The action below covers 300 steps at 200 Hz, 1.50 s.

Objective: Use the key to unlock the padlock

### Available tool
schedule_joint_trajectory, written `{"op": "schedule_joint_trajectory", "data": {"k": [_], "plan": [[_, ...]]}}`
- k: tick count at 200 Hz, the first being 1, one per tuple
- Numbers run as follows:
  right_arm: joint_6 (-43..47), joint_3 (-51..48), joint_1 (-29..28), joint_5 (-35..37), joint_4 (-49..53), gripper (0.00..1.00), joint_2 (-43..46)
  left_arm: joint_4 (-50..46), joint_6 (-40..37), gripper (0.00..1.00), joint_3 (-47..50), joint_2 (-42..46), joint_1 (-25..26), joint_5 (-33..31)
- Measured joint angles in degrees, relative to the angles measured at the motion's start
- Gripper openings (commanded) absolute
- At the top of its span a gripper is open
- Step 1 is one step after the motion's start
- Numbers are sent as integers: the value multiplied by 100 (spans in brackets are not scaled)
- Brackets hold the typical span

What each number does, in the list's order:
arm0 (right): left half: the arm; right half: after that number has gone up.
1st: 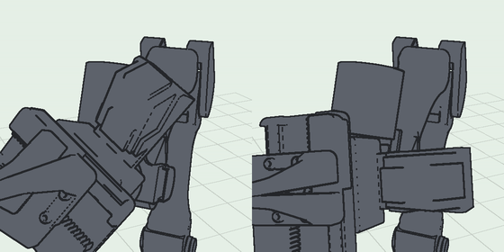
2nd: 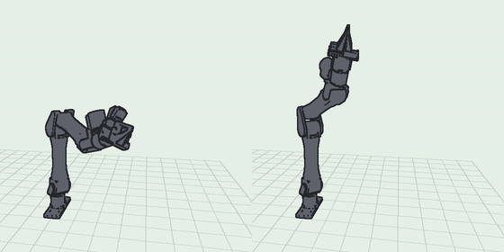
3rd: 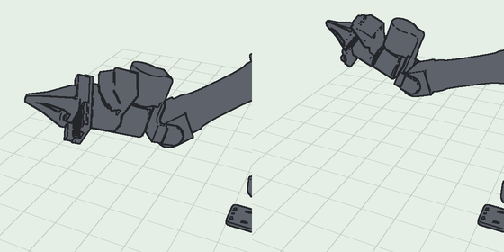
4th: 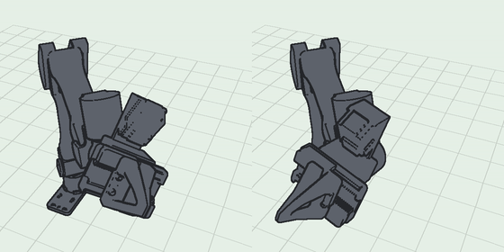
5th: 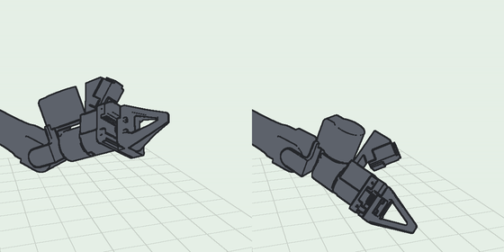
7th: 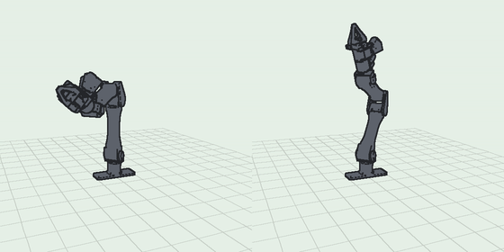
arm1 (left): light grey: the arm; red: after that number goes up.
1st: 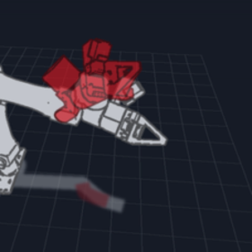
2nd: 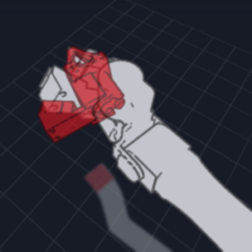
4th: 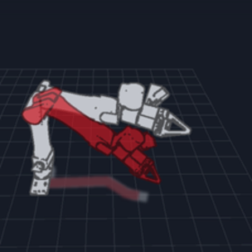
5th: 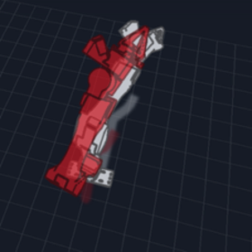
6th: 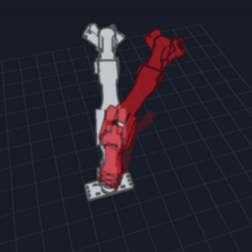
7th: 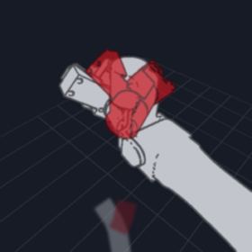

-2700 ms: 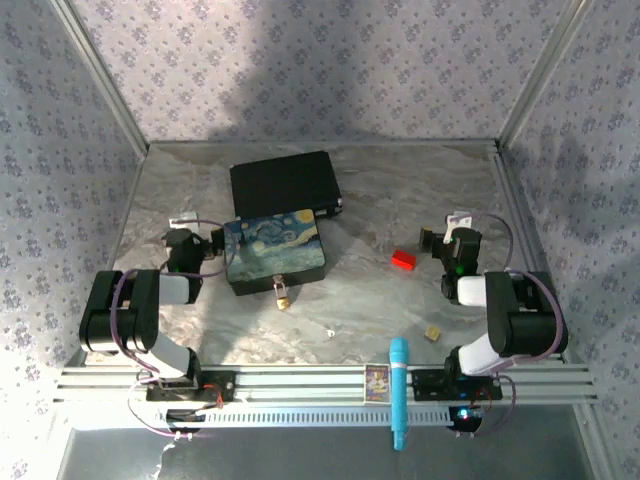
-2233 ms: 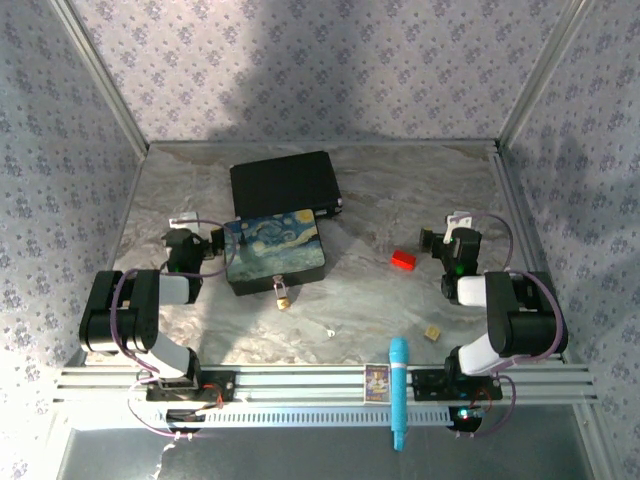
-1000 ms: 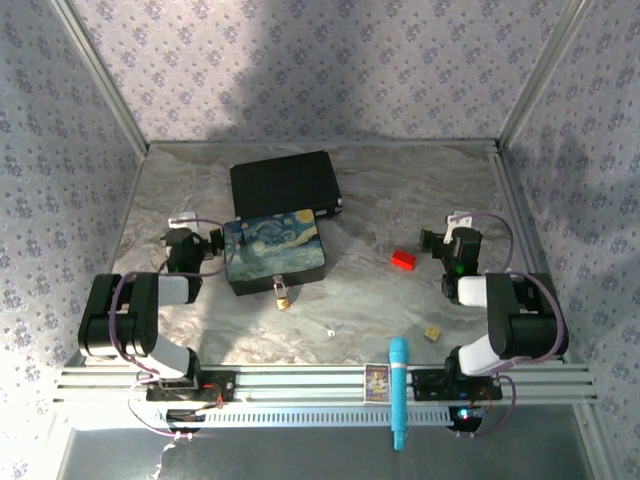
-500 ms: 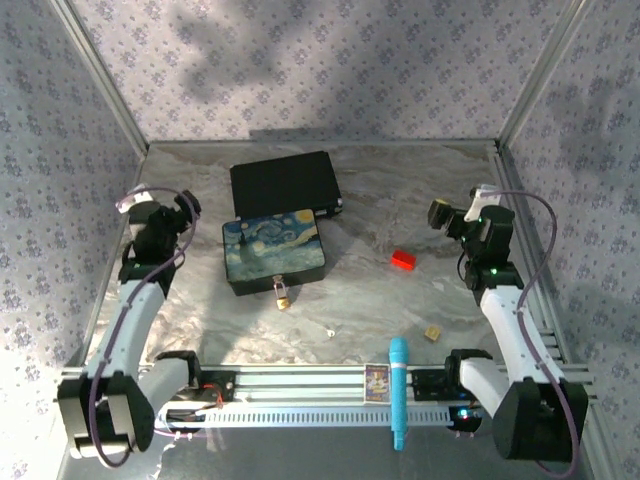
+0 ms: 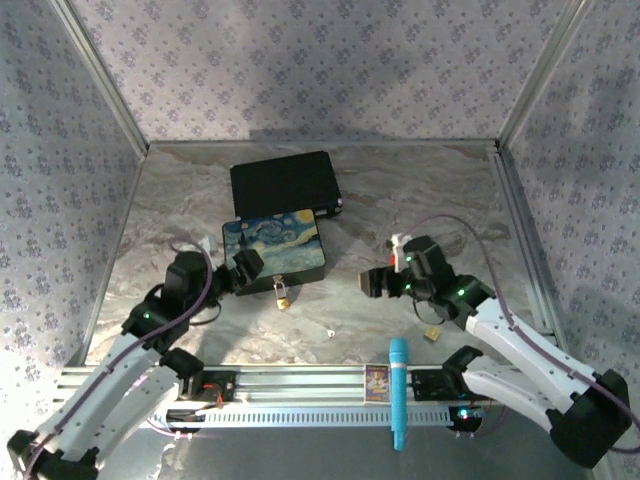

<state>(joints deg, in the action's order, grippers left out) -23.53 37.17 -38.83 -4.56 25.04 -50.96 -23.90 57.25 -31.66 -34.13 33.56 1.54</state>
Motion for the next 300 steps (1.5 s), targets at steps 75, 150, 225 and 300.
{"op": "schedule_joint_trajectory", "data": {"k": [75, 150, 225, 300], "plan": [[-1482, -111, -2601, 1045, -389, 66, -1596, 807, 1290, 92, 894, -1305, 2192, -610], [-2269, 210, -3375, 1569, -809, 52, -3008, 1587, 1919, 87, 890, -1963, 2671, -839], [-2538, 267, -3464, 1910, -946, 37, -3456, 1637, 1980, 89, 890, -1808, 2846, -1001], [-2800, 494, -3659, 2225, -710, 4, -3707, 1617, 2002, 89, 890, -1812, 2850, -1019]]}}
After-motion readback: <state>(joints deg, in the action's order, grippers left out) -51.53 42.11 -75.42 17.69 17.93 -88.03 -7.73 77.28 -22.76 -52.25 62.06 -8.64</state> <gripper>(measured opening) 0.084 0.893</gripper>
